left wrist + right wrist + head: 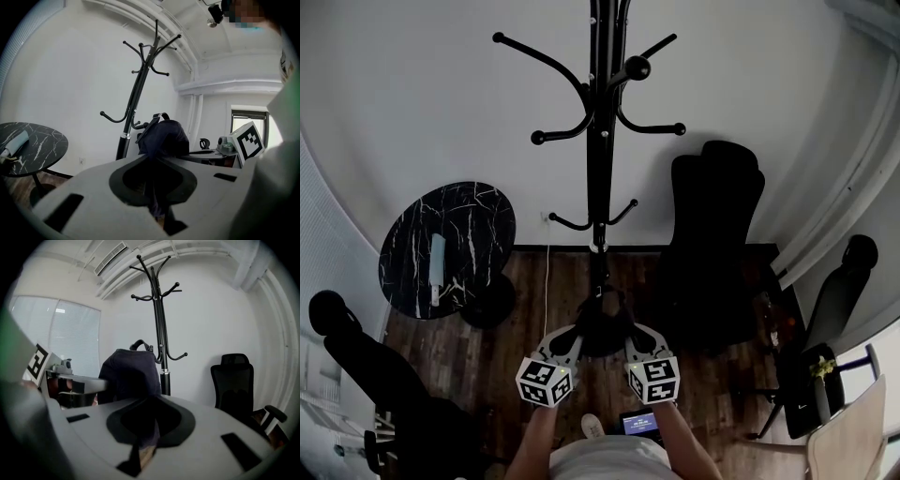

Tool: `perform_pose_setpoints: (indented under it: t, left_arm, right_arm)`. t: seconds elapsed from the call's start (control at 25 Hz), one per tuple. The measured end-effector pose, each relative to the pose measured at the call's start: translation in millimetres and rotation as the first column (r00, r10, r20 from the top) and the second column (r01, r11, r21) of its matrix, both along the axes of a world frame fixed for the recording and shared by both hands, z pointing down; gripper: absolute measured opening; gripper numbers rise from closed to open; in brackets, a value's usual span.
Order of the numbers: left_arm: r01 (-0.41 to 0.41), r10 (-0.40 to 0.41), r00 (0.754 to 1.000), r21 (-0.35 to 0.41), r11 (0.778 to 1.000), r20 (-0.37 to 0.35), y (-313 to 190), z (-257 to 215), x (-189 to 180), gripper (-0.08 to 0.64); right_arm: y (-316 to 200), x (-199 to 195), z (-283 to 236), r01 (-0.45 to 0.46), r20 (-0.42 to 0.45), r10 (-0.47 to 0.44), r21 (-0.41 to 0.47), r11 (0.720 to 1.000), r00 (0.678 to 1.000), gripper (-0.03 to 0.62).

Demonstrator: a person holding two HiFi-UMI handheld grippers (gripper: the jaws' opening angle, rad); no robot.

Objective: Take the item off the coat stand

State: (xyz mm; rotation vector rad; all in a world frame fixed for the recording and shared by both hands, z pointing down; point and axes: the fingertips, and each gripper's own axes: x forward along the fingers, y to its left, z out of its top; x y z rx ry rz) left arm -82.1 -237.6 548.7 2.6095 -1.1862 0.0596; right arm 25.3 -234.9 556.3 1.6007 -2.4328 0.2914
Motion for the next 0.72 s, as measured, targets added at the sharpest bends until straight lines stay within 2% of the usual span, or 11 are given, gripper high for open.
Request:
perform_pose_setpoints:
  t: [0.72]
  left_arm:
    - [0.084, -0.084, 0.996, -0.018, 0.996, 0.01, 32, -8, 17, 0.029]
  right_arm:
    - [31, 17, -7, 0.082, 0.029, -0.082, 0.001, 0.997, 0.996, 0.029]
